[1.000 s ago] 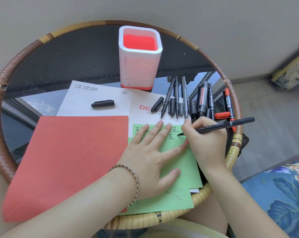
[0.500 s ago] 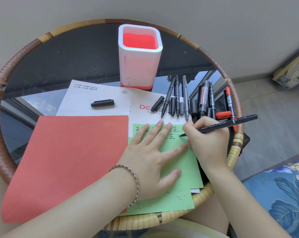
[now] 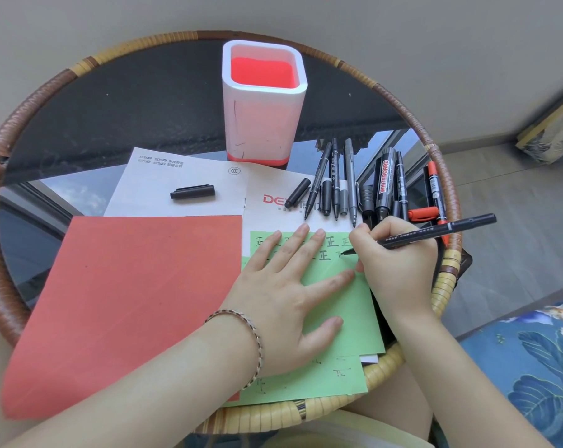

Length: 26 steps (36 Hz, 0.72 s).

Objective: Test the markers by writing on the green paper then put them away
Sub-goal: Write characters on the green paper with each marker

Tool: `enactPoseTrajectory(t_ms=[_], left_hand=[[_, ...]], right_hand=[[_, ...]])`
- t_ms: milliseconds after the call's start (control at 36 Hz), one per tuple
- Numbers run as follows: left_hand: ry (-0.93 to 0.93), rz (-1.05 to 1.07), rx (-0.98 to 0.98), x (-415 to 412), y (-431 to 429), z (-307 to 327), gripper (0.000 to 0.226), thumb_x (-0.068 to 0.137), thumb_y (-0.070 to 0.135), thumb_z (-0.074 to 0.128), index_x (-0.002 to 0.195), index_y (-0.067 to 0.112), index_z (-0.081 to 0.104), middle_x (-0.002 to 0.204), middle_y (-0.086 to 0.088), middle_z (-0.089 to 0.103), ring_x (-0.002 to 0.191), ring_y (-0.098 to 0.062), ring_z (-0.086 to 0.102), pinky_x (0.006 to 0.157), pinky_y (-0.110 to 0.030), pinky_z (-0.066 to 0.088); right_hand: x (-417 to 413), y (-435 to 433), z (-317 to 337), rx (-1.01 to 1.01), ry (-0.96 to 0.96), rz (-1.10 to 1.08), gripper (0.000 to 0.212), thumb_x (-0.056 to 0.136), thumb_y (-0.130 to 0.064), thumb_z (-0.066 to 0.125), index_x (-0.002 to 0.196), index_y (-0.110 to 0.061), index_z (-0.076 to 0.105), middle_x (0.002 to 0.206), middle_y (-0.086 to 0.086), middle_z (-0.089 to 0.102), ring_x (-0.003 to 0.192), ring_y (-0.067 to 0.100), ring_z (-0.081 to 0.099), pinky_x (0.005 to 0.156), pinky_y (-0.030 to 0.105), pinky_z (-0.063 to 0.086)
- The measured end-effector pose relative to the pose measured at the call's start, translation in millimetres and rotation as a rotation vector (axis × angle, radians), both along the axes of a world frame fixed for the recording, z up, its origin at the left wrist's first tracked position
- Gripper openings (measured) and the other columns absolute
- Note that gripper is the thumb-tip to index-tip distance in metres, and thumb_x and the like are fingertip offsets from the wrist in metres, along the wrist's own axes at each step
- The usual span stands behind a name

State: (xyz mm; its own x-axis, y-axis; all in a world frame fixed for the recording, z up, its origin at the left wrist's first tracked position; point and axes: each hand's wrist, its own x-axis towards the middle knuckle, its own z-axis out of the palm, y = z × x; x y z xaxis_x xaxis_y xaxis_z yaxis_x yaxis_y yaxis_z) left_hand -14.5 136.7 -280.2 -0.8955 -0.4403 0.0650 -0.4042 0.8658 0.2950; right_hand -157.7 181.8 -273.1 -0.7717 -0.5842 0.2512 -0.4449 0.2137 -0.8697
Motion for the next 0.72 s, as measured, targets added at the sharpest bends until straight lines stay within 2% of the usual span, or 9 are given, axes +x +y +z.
enactPoseTrajectory(t_ms=[56,167,222,278,417,528,583,639,722], left_hand=[[0.0,0.001,-0.002,0.0,-0.1,0.2,0.053,0.08,0.054,0.034,0.131,0.04,0.043,0.144,-0.015,0.037,0.136,-0.032,0.026,0.105,-0.045,0.011],[0.013,-0.002,-0.009,0.3,0.0,-0.2,0.055,0.08,0.053,0.035,0.133,0.04,0.037,0.143,-0.015,0.037,0.136,-0.032,0.026,0.105,-0.045,0.011],[0.017,-0.002,-0.011,0.3,0.0,-0.5,0.055,0.08,0.053,0.035,0.133,0.04,0.037,0.143,-0.015,0.037,0.135,-0.032,0.026,0.105,-0.045,0.012],[0.019,0.0,-0.006,0.0,0.0,-0.6,0.055,0.08,0.053,0.035,0.133,0.041,0.036,0.144,-0.015,0.037,0.136,-0.032,0.025,0.105,-0.046,0.011],[0.022,0.002,-0.008,0.4,-0.3,-0.9,0.055,0.08,0.053,0.035,0.134,0.041,0.035,0.143,-0.015,0.037,0.136,-0.032,0.026,0.105,-0.045,0.012],[0.019,0.002,-0.005,0.2,-0.2,-0.6,0.054,0.08,0.053,0.035,0.133,0.041,0.036,0.144,-0.015,0.036,0.136,-0.032,0.025,0.105,-0.045,0.011],[0.013,0.002,-0.005,0.1,-0.1,-0.5,0.054,0.08,0.053,0.035,0.133,0.041,0.037,0.144,-0.015,0.036,0.136,-0.032,0.024,0.105,-0.045,0.011],[0.008,-0.001,-0.006,0.1,-0.2,-0.4,0.054,0.08,0.053,0.035,0.132,0.041,0.037,0.144,-0.015,0.036,0.136,-0.032,0.025,0.105,-0.045,0.011],[0.004,-0.003,-0.005,0.1,-0.2,-0.3,0.052,0.08,0.053,0.035,0.131,0.041,0.041,0.144,-0.015,0.036,0.136,-0.031,0.025,0.105,-0.044,0.011]], right_hand=[[0.2,-0.6,0.0,0.0,-0.014,0.014,0.029,0.066,-0.018,0.058,0.045,-0.001,0.047,0.045,0.023,0.051,0.044,0.024,0.043,0.051,0.033,0.041],[0.3,-0.9,-2.1,0.015,-0.013,0.035,0.028,0.066,-0.018,0.058,0.045,-0.003,0.048,0.043,0.019,0.052,0.044,0.02,0.044,0.051,0.031,0.04],[-0.2,-0.5,-3.0,0.018,-0.003,0.035,0.027,0.065,-0.017,0.058,0.043,-0.006,0.046,0.04,0.012,0.049,0.043,0.017,0.043,0.051,0.028,0.037],[-0.5,-0.3,-3.0,0.025,0.0,0.039,0.027,0.063,-0.017,0.058,0.042,-0.008,0.044,0.044,0.011,0.048,0.042,0.014,0.041,0.049,0.025,0.035],[-0.5,-0.1,-2.3,0.01,-0.029,0.033,0.026,0.062,-0.016,0.058,0.044,-0.002,0.046,0.041,0.016,0.047,0.043,0.019,0.042,0.05,0.026,0.035],[-0.6,0.2,-4.0,0.017,-0.031,0.055,0.027,0.064,-0.017,0.059,0.042,-0.008,0.045,0.04,0.001,0.046,0.041,0.011,0.04,0.05,0.025,0.036],[0.0,0.2,-4.1,0.023,-0.011,0.057,0.027,0.064,-0.016,0.058,0.043,-0.006,0.045,0.044,0.001,0.046,0.042,0.008,0.038,0.049,0.021,0.034],[0.1,0.4,-3.8,0.026,0.019,0.045,0.027,0.064,-0.015,0.057,0.043,-0.004,0.044,0.045,0.004,0.045,0.042,0.009,0.037,0.048,0.018,0.031],[-0.6,1.5,-3.3,0.023,0.039,0.014,0.027,0.064,-0.014,0.057,0.046,0.001,0.045,0.041,0.013,0.041,0.044,0.024,0.041,0.049,0.029,0.035]])
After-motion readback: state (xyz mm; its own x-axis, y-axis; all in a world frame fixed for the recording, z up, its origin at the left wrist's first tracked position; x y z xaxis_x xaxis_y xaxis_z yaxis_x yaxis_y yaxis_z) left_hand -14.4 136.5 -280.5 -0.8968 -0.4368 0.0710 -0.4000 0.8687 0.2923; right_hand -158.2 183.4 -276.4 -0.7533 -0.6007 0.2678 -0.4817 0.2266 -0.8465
